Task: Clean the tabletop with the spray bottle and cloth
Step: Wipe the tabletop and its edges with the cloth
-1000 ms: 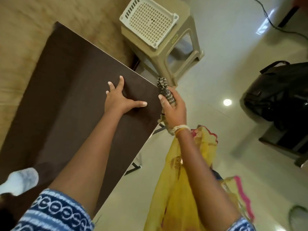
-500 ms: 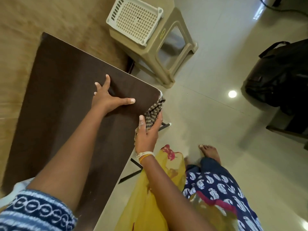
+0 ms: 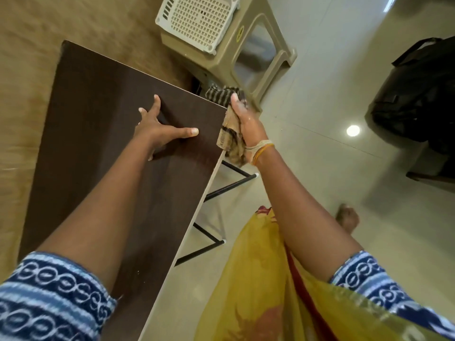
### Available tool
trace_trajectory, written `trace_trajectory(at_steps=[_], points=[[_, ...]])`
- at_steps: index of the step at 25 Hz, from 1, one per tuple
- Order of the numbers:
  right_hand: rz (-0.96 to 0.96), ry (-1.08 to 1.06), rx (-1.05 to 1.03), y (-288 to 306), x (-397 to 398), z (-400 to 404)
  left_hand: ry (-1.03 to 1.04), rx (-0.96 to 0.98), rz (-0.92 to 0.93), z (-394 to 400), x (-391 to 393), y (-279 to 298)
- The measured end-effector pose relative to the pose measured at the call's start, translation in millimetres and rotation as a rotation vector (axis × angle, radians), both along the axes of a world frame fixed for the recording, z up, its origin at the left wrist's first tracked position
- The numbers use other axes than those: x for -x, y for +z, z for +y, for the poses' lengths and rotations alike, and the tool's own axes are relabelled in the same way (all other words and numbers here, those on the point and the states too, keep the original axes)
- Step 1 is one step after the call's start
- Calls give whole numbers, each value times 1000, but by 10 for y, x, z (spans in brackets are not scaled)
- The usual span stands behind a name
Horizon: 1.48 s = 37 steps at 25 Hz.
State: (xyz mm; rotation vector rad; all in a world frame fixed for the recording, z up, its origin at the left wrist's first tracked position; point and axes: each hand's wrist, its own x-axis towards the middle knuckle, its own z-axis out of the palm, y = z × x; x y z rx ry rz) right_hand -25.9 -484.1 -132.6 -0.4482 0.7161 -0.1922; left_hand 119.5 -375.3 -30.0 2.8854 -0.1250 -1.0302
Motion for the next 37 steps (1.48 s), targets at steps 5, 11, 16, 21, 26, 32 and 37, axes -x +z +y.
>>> trace_trajectory(at_steps=[5, 11, 16, 21, 26, 32, 37], points=[[-118, -14, -425, -15, 226, 372, 6, -26, 4, -2, 33, 26], [-144, 413, 62, 93, 61, -373, -44, -44, -51, -6, 51, 31], [-222, 1016, 771, 218, -840, -677, -131, -92, -81, -57, -64, 5], [-158, 989, 770, 356, -1521, -424, -152, -122, -40, -35, -126, -38], [-98, 1017, 683, 387, -1388, -528, -110, -61, -98, -36, -463, -13], [-87, 1025, 693, 234, -1239, -509, -31, -5, -171, 97, -1401, 111], [-136, 1052, 654, 201, -2024, -385, -16, -58, -43, 166, -1739, 26]])
